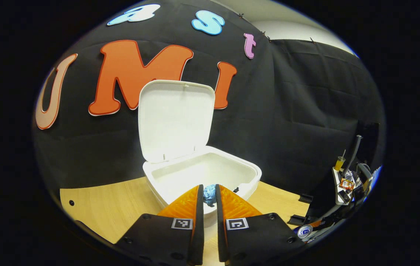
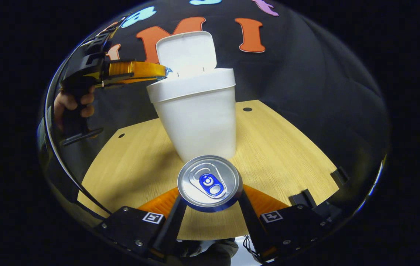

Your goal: Press the lid of the desktop garbage bin to open it, pick up the crumpled paper on the desktop and throw it into the bin, then pick up the pop can on the desktop and drop it into the bin, and finally close the garbage bin lid.

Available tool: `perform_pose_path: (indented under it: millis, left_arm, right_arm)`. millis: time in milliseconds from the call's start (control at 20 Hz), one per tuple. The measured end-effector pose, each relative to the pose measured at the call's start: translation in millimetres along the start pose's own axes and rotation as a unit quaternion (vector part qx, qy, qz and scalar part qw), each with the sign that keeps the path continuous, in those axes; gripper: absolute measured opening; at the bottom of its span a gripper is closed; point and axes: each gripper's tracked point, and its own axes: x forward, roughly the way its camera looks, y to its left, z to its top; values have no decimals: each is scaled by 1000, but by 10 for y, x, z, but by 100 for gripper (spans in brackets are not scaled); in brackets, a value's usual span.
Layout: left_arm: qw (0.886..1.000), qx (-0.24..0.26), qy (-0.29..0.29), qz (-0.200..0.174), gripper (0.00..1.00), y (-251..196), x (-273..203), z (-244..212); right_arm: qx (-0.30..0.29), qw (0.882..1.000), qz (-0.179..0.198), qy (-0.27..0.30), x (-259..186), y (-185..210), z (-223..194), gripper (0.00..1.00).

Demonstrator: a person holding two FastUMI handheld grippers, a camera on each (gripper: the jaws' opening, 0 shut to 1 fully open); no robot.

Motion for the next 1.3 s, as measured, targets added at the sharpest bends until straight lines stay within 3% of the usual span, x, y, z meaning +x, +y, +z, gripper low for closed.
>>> perform_pose_path:
  millis: [450, 500, 550, 900, 950, 1100, 1150, 1300]
  left_arm:
    - [1000, 2, 29, 1, 19, 31, 219, -130]
    - [1000, 4, 29, 3, 20, 41, 244, -126]
    - [999, 6, 32, 6, 20, 47, 255, -141]
    - [999, 16, 35, 17, 28, 81, 299, -136]
    - [999, 23, 35, 22, 33, 114, 285, -135]
    - [999, 28, 32, 24, 61, 112, 254, -94]
    - [999, 28, 31, 24, 61, 110, 254, -96]
    - [999, 36, 24, 27, 72, 148, 224, -86]
  right_arm:
    - [3, 1000, -21, -20, -51, -71, 206, 81]
    - [3, 1000, -22, -21, -45, -79, 232, 76]
    - [2, 1000, -23, -21, -38, -85, 246, 81]
    - [-18, 999, -30, -35, -31, -203, 585, 81]
    - [-22, 999, -29, -40, -16, -207, 664, 81]
    - [-30, 997, -28, -59, 9, -242, 913, 81]
    - [-32, 997, -26, -64, 16, -259, 978, 81]
    - [-39, 996, -16, -83, 73, -258, 1263, 81]
